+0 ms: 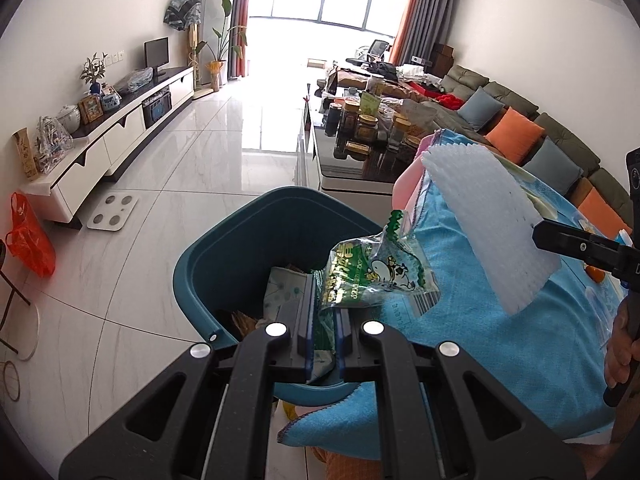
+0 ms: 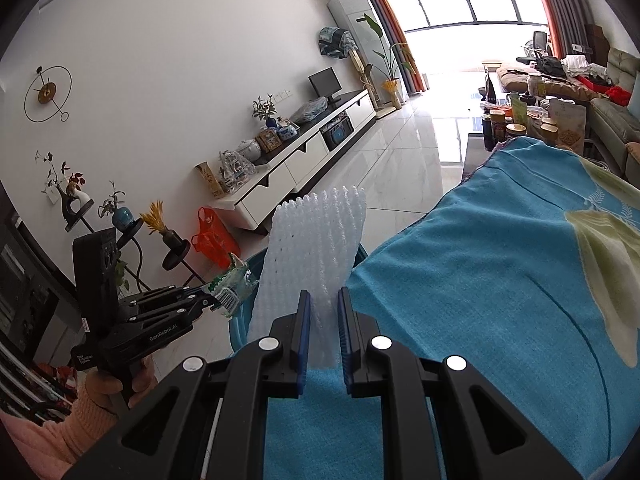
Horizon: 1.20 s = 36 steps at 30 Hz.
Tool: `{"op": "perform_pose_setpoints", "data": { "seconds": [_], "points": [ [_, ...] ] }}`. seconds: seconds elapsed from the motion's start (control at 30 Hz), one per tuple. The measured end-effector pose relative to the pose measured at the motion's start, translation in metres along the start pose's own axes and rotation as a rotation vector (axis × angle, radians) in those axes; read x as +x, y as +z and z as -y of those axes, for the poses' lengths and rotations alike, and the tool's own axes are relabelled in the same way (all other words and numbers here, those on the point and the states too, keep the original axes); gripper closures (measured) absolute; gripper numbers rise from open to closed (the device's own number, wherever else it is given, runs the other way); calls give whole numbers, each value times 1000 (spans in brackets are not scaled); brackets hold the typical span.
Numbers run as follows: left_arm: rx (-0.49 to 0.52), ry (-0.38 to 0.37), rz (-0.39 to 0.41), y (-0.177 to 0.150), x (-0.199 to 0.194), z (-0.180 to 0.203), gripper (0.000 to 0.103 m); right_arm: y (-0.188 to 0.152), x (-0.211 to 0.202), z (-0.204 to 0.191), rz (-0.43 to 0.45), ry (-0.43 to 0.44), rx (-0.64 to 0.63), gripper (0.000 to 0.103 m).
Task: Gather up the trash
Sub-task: 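Carry the held snack bag and foam net with both tools toward the bin, then open both tools to drop the snack bag and foam net into the bin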
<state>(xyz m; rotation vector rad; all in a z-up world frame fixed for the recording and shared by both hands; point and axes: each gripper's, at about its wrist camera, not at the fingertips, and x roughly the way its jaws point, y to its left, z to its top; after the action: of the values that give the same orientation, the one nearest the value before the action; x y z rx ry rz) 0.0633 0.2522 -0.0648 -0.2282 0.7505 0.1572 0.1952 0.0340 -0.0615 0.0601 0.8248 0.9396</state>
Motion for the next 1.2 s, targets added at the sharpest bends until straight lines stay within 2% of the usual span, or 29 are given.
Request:
{"op": "perform_pose_setpoints", "data": {
  "seconds": [0.6, 1.07, 1.2],
  "points": [
    [-49, 48, -55, 2, 37, -19, 95, 15, 47, -14, -58, -7, -5, 90],
    [-89, 89, -95, 2, 67, -10, 94, 23, 94, -26, -139, -37, -16, 89],
    [-90, 98, -106, 2, 79, -9, 81, 24, 104, -24, -158, -30, 8, 83]
  ]
}}
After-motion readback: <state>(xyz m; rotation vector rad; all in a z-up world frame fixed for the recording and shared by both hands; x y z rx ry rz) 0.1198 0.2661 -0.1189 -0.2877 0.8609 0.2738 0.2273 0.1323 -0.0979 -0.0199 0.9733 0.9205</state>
